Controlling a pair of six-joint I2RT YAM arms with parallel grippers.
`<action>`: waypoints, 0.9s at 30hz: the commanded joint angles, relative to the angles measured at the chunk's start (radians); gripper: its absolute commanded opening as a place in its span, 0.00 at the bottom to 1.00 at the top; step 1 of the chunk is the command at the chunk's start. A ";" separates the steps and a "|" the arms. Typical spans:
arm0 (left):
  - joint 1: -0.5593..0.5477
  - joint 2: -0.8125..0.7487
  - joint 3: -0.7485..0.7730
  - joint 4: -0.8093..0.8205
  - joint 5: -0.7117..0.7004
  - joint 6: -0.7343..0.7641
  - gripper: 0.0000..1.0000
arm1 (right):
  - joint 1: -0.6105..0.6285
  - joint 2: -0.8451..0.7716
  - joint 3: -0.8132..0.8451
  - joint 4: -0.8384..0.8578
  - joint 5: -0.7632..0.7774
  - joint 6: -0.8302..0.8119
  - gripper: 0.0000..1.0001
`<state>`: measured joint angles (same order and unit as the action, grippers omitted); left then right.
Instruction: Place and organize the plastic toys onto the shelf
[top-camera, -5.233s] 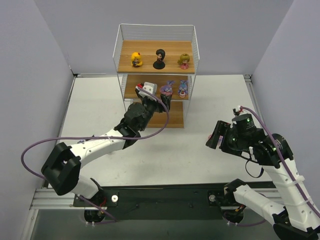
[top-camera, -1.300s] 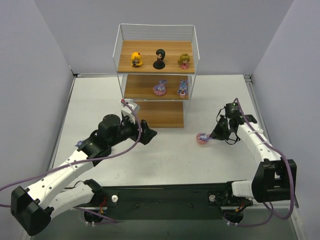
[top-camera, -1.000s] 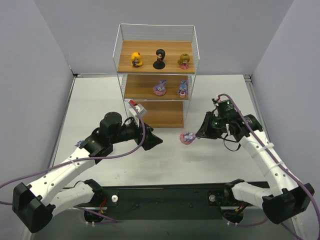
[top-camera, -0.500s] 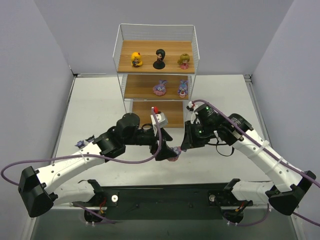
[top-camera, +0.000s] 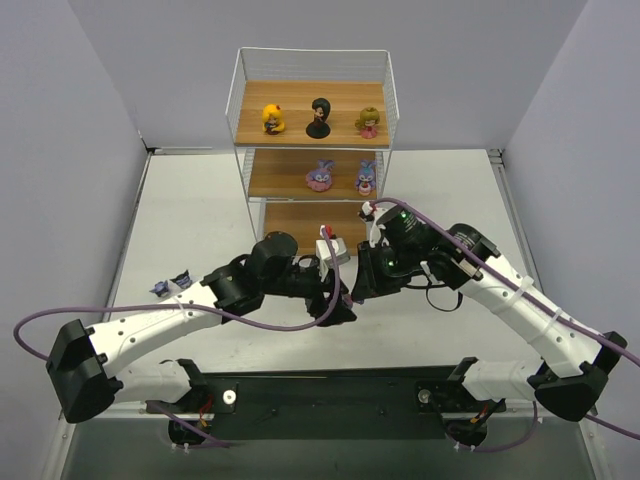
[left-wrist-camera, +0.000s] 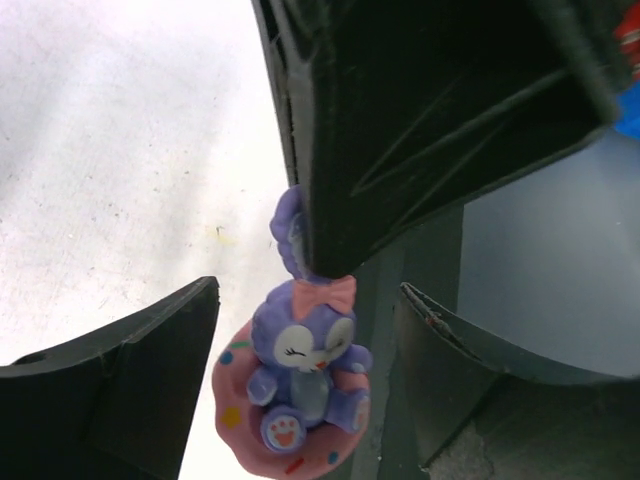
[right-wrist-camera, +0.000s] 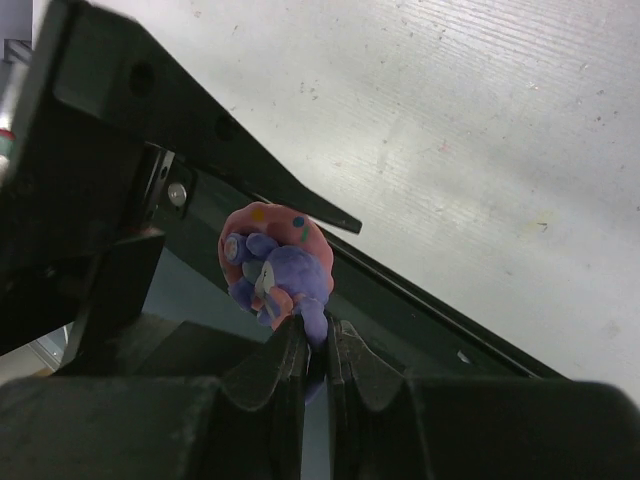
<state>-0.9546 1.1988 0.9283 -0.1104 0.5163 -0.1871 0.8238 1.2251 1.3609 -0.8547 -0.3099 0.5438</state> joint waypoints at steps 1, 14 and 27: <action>-0.010 0.012 0.037 -0.018 -0.012 0.041 0.73 | 0.015 0.010 0.050 -0.047 -0.006 0.001 0.00; -0.018 0.002 0.024 -0.032 -0.093 0.026 0.00 | 0.014 0.014 0.070 -0.046 0.066 0.048 0.00; 0.022 -0.166 -0.046 -0.046 -0.508 -0.077 0.00 | -0.026 -0.110 0.109 -0.032 0.425 0.189 0.75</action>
<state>-0.9649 1.1206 0.8753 -0.1486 0.2199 -0.2176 0.8242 1.2060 1.4273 -0.8654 -0.0616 0.6666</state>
